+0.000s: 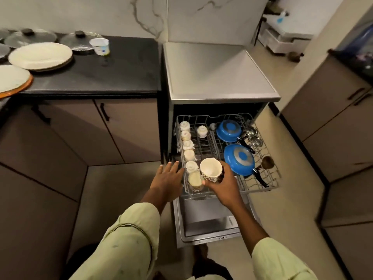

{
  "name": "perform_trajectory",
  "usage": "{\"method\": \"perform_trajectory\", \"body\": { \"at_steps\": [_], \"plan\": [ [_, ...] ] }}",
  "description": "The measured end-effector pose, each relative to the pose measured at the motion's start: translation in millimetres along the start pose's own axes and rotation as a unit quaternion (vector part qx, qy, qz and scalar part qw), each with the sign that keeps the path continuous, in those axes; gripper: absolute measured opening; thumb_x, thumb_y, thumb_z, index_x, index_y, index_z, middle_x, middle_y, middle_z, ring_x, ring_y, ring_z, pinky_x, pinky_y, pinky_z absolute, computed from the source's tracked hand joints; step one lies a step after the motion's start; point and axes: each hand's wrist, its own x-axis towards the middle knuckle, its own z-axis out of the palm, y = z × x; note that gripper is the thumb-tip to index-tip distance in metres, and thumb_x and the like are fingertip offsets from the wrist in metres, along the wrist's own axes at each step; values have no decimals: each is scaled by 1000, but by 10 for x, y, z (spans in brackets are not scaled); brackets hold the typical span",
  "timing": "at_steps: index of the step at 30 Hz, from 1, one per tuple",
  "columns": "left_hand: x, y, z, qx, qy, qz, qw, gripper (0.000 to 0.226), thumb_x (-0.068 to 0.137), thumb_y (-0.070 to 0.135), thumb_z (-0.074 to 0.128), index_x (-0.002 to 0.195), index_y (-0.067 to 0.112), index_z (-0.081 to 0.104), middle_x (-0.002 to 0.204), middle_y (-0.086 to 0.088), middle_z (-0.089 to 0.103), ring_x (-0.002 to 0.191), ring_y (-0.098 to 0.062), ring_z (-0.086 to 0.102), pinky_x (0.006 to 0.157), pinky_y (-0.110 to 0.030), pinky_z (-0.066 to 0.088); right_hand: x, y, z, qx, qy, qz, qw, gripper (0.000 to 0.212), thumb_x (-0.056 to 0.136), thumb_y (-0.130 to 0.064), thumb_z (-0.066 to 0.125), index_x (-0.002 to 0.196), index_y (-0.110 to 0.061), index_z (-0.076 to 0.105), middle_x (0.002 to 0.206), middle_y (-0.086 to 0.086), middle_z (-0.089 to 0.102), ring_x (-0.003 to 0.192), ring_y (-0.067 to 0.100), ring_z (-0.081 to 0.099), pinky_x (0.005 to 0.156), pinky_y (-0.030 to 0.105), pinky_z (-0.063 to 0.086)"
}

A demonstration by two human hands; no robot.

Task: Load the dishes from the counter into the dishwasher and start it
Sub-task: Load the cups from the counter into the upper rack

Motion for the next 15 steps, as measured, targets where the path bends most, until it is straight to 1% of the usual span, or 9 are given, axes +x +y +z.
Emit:
{"method": "perform_trajectory", "body": {
  "at_steps": [3,6,10,14,15],
  "plan": [
    [318,95,-48,22,-35,5,999,66,100,28,47,157,18,15,166,-11,2,152,-34,4,122,-53,9,165,184,-168,6,7,29,1000,79,67,-12,89,128,-35,44,121,-9,59,113,12,57,94,30,49],
    [620,110,-132,39,-55,-3,998,68,100,26,50,158,20,15,166,-10,3,152,-34,4,122,-53,10,408,356,-259,16,4,48,999,79,66,-10,89,128,-33,44,118,-13,58,112,12,57,95,33,49],
    [1065,61,-207,68,-90,-14,993,66,100,27,53,157,21,20,165,-9,12,152,-30,10,122,-48,14,911,570,-286,22,-32,64,997,80,65,-8,89,126,-36,44,118,-16,59,112,11,57,99,41,49],
    [1557,-82,-194,145,-135,29,980,65,102,27,48,158,22,16,166,-6,7,153,-27,4,124,-47,9,1330,786,-208,21,-51,80,995,82,63,-15,91,126,-40,44,121,-12,60,115,13,56,100,48,48],
    [1705,-124,-183,169,-141,47,974,65,103,27,46,158,23,14,167,-6,4,153,-28,2,123,-48,8,1429,868,-193,20,-60,85,994,82,62,-17,91,125,-44,45,121,-15,60,115,12,56,100,48,49]
  ]
}}
